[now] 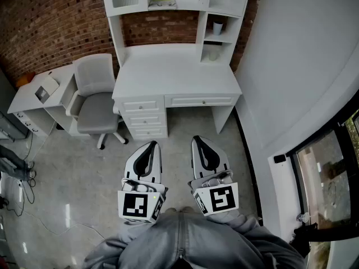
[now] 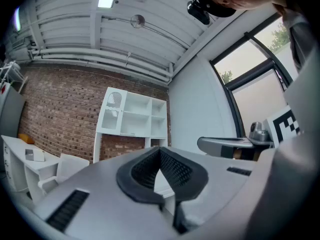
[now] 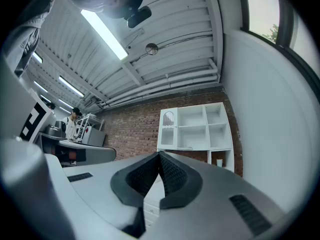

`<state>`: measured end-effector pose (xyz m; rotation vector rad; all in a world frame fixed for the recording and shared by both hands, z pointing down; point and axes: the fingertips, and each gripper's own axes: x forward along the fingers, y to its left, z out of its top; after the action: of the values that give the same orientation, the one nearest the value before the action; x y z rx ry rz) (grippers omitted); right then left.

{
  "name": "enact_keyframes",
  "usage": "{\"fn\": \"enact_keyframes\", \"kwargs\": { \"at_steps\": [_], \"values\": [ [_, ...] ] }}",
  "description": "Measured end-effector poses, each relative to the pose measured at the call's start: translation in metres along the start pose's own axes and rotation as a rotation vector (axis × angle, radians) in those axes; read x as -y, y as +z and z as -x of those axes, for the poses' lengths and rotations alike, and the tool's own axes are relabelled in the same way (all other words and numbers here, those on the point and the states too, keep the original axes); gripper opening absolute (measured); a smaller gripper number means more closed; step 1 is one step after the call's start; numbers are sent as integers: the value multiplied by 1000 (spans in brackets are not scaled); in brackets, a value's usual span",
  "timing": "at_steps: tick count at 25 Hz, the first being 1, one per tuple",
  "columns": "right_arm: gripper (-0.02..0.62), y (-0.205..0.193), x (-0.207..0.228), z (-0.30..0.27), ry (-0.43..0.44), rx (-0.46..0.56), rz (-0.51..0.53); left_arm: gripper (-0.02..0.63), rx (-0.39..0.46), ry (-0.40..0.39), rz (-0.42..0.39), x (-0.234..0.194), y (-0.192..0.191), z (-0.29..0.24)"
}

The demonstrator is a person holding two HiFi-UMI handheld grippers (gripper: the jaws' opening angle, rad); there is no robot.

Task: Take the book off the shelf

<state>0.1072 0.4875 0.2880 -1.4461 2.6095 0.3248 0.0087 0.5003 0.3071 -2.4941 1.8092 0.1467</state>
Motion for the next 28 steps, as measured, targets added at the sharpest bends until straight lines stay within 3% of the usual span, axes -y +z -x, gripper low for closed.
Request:
{"fn": "enact_keyframes", "kwargs": {
  "at_steps": [28],
  "values": [
    [26, -20, 9, -64, -93, -6, -17, 6, -7, -62, -13, -53, -6, -52]
  ]
}}
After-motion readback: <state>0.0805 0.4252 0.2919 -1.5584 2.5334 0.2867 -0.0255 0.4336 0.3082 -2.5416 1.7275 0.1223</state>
